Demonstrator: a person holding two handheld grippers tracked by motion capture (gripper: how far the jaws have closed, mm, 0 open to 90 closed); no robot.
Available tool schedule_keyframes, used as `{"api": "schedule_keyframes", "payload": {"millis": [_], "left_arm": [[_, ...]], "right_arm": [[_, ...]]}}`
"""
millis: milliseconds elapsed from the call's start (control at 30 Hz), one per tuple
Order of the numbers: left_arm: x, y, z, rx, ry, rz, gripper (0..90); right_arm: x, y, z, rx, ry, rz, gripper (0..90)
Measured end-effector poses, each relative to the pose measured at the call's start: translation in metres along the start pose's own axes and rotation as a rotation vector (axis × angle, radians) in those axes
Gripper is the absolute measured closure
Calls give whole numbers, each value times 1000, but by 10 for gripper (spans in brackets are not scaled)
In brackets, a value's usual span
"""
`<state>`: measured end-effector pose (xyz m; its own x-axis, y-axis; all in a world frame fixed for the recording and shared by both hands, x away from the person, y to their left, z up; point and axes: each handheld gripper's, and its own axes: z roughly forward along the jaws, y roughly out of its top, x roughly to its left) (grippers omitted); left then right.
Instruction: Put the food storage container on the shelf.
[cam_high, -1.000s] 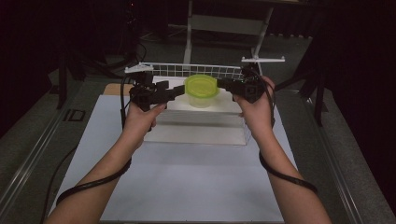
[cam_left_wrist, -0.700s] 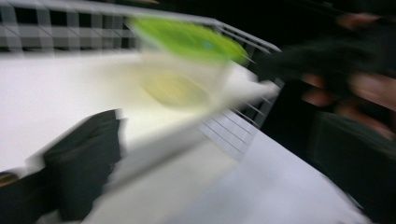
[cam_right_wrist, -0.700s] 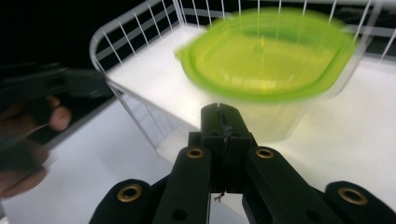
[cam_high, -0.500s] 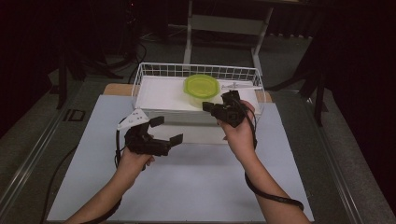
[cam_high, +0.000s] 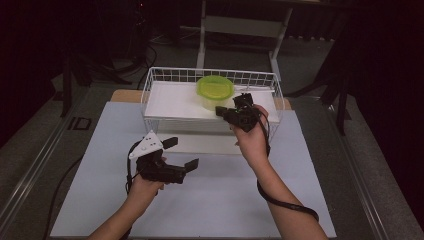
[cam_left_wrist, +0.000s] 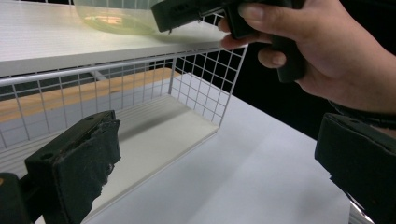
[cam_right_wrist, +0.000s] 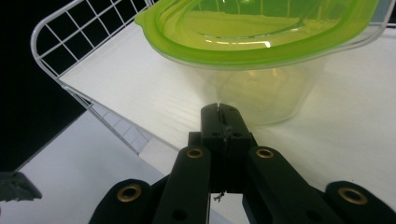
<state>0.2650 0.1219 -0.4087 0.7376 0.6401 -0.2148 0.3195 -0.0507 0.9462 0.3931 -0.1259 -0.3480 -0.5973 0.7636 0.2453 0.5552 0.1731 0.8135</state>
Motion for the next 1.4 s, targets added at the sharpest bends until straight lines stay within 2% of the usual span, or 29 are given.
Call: {"api": "schedule_keyframes", "payload": {"millis": [133,267,367,467,500,567,633,733,800,900,967,1033,1167,1400], "left_arm": [[-1,1,-2,-5,-8,3,7],[-2,0,-6,-22,-21,-3,7],[-3,-1,-8,-24,-28,10,7],[-5,-2,-10,-53,-47,15,7],[-7,-2,-11,-57,-50,22,7],[-10,-1,-12,-62,-48,63,7],[-14,1,-13,-57,-53,85,7],[-18,1,-14,-62,-69,98,7],[-21,0,-15,-58,-71,120,7],[-24,-1,-17,-58,-73,129,7],[-26,-3,-17,-56,-80,128,7],[-27,-6,-17,-53,-84,130,7],[-29,-11,-17,-50,-86,134,7],[-33,-20,-14,-46,-81,158,7]], "right_arm": [[0,0,-3,-5,4,8,895],[6,-5,-14,-28,36,-4,844],[12,-11,-24,-42,62,-34,733],[18,-17,-33,-65,96,-67,543],[20,-19,-36,-69,110,-77,497],[25,-24,-41,-88,134,-112,400],[31,-29,-46,-94,140,-158,321],[36,-40,-50,-110,152,-195,189],[39,-48,-53,-134,145,-222,140],[40,-55,-55,-138,155,-222,137],[38,-67,-57,-133,156,-239,128],[37,-74,-58,-143,166,-232,126],[34,-84,-61,-154,148,-245,134],[29,-99,-62,-155,158,-236,137]]}}
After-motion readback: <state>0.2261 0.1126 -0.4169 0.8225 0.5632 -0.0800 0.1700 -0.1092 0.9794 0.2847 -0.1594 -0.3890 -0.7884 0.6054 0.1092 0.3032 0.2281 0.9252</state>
